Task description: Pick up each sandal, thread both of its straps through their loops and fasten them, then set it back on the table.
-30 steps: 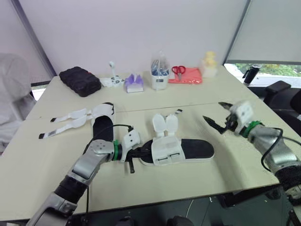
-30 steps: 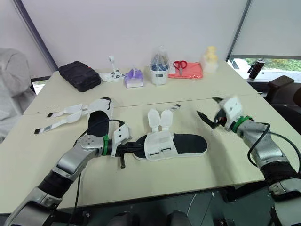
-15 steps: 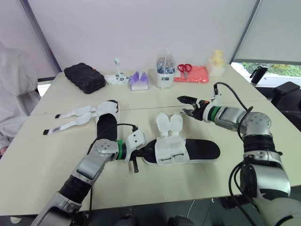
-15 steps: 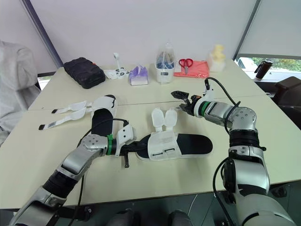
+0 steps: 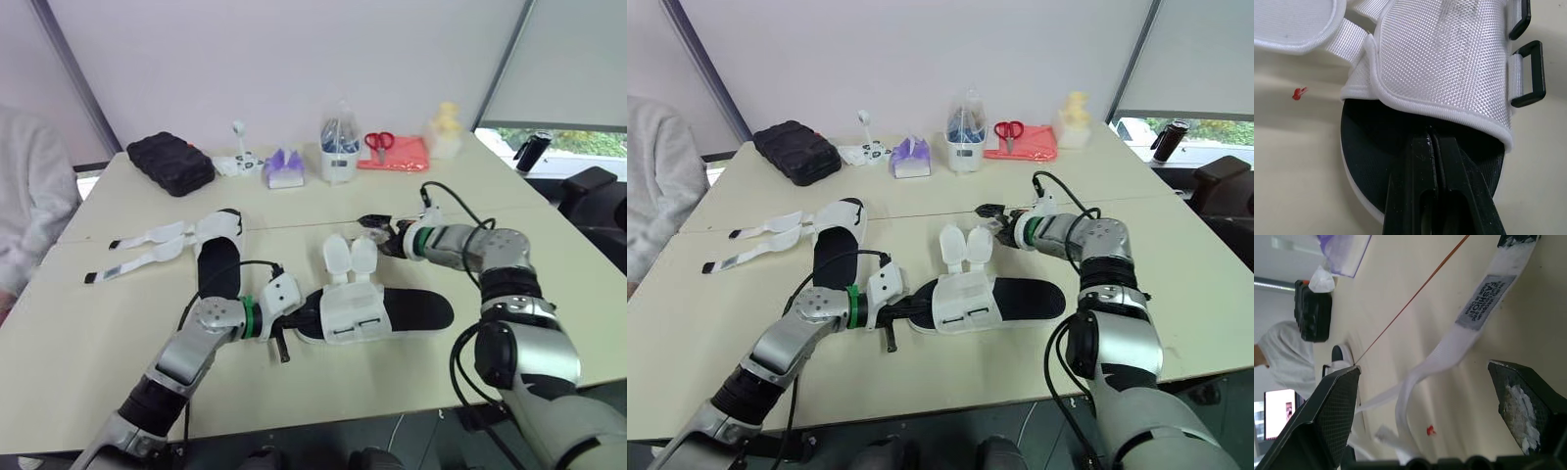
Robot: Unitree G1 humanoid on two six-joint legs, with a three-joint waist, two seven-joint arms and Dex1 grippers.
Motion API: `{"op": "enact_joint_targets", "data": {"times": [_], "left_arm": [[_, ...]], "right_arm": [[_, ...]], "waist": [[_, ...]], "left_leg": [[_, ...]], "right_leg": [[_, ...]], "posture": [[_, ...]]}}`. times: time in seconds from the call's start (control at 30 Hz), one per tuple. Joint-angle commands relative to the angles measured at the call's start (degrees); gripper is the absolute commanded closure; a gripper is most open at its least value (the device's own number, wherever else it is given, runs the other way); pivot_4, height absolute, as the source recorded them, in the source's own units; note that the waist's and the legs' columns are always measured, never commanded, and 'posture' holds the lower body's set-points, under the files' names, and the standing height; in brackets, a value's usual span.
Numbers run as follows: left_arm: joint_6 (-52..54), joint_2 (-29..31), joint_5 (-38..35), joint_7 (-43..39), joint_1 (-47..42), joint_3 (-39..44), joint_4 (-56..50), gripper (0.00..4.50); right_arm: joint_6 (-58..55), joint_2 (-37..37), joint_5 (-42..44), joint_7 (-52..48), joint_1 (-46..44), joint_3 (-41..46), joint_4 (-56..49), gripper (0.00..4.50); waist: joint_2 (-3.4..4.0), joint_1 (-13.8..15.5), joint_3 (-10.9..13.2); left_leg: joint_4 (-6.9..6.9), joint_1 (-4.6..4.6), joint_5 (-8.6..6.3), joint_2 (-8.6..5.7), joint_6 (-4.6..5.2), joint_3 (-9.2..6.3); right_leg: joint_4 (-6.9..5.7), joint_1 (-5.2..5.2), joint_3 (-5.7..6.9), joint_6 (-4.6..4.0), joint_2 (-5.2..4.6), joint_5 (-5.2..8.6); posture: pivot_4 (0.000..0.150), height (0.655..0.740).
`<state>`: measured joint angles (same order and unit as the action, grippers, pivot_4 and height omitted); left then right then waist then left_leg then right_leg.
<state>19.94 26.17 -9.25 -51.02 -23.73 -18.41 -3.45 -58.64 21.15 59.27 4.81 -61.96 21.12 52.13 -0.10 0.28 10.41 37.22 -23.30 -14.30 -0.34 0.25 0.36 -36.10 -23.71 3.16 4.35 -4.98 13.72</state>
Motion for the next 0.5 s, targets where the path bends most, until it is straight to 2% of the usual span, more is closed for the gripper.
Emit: {"op": "enact_joint_targets", "data": {"times": [0.03, 0.2, 0.23, 0.3, 0.5], "left_arm": [[0.7, -0.2, 0.3, 0.1, 0.0, 0.2, -0.9, 4.46], [0.8, -0.4, 0.3, 0.5, 0.1, 0.5, -1.3, 4.46], [0.9, -0.4, 0.2, 0.6, 0.3, 0.6, -1.5, 4.5], [1.1, -0.4, 0.2, 0.6, 0.4, 0.6, -1.7, 4.5], [1.4, -0.5, -0.2, 1.0, 0.3, 1.0, -1.9, 4.5]], "right_arm": [[5.0, -0.4, -5.0, -2.6, -3.6, 1.3, 4.1, 0.0], [14.0, -3.4, -11.7, -7.7, -6.9, 0.6, 8.5, 0.0], [14.9, -3.7, -12.7, -8.3, -7.1, 0.7, 9.1, 0.26], [15.6, -3.9, -14.1, -9.2, -7.5, 1.6, 10.4, 0.86], [16.8, -3.7, -16.1, -9.7, -8.8, 4.8, 14.0, 3.97]], "waist": [[0.0, 0.0, 0.0], [0.0, -0.2, 0.0], [0.0, -0.3, 0.0], [0.0, -0.5, 0.0], [0.0, -0.9, 0.0]], "left_leg": [[0.0, 0.0, 0.0, 0.0, 0.0, 0.01], [-0.01, -0.01, 0.0, 0.0, 0.0, 0.03], [-0.01, 0.0, 0.0, 0.0, 0.0, 0.03], [-0.03, 0.0, 0.0, 0.01, 0.0, 0.01], [-0.04, -0.02, 0.0, 0.0, 0.0, 0.02]], "right_leg": [[0.0, 0.0, 0.0, 0.0, 0.0, 0.0], [0.01, -0.01, -0.01, 0.0, 0.0, 0.0], [0.0, -0.01, -0.01, 0.0, 0.01, 0.0], [-0.01, -0.02, -0.01, 0.0, 0.02, 0.0], [0.01, -0.01, -0.01, 0.0, -0.02, 0.0]], "posture": [[0.15, 0.74], [0.15, 0.74], [0.15, 0.74], [0.15, 0.74], [0.15, 0.74]]}}
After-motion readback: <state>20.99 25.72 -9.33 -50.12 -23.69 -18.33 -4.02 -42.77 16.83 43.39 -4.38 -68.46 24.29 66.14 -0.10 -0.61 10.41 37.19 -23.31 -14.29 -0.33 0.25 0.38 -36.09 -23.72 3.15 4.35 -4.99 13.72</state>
